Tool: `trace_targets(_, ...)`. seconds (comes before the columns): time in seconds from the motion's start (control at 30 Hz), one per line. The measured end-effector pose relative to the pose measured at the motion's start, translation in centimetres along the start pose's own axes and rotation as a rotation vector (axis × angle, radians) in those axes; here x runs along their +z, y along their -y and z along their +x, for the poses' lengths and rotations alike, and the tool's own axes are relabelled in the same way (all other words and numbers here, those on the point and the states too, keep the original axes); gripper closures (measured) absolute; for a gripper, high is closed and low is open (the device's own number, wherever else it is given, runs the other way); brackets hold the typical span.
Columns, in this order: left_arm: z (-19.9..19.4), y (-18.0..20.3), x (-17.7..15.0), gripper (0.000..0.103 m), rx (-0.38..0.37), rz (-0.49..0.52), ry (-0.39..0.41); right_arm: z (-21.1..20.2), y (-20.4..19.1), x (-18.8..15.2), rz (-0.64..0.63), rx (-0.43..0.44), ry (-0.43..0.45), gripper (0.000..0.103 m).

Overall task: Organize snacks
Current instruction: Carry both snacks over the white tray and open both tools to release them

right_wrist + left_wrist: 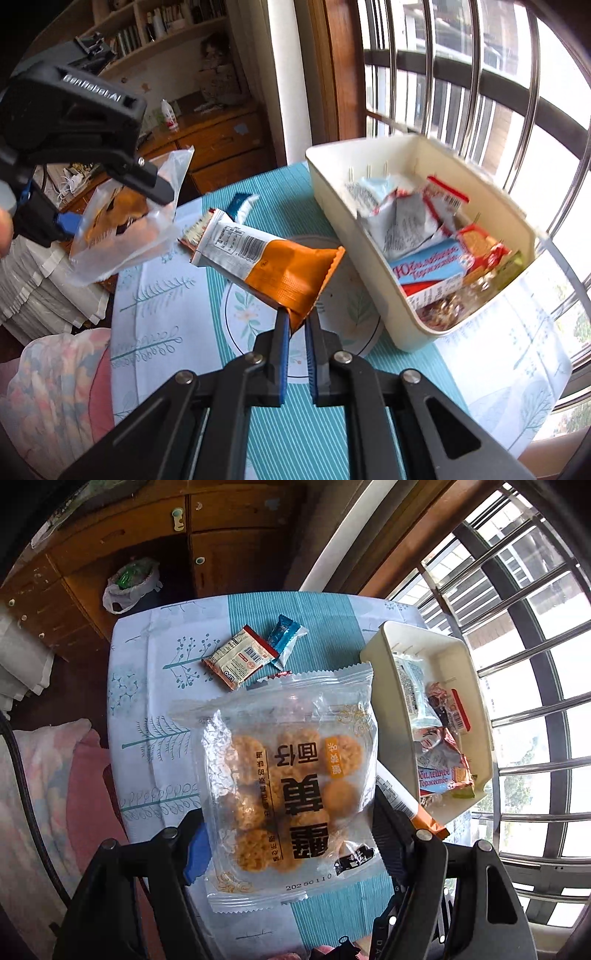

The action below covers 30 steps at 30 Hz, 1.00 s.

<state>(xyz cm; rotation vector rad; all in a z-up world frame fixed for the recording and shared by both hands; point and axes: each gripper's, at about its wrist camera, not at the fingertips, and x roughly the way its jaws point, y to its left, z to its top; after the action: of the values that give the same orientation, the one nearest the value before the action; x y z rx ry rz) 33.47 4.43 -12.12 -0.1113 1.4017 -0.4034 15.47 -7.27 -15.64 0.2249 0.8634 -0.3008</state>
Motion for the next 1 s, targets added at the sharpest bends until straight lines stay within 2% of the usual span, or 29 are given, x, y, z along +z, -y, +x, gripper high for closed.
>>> trace_targets(0.27,-4.2,0.6,-4.3,0.03,-0.099,0.053,0.101,-5.7,0.1,0.5,-0.024,-0.03,0.118,0.095)
trace_targets(0.5,-5.7,1.0,-7.2,0.03,-0.161,0.065,0.178,-9.0,1.0,1.3,-0.039,-0.038,0.18,0.095)
trace_targets(0.67,-5.6,2.3,-10.0,0.03,-0.215,0.088,0.219,-9.9,2.8,1.6,-0.026,-0.051,0.194,0.095)
trace_targets(0.83,-4.9,4.8,-12.0,0.03,-0.223,0.117,0.269,-10.0,5.2,1.9,-0.021,-0.048,0.192,0.095)
trace_targets(1.0,-3.8,7.9,-12.5,0.03,-0.22,0.101,0.308,-9.6,8.4,2.7,-0.031,-0.035,0.18,0.095)
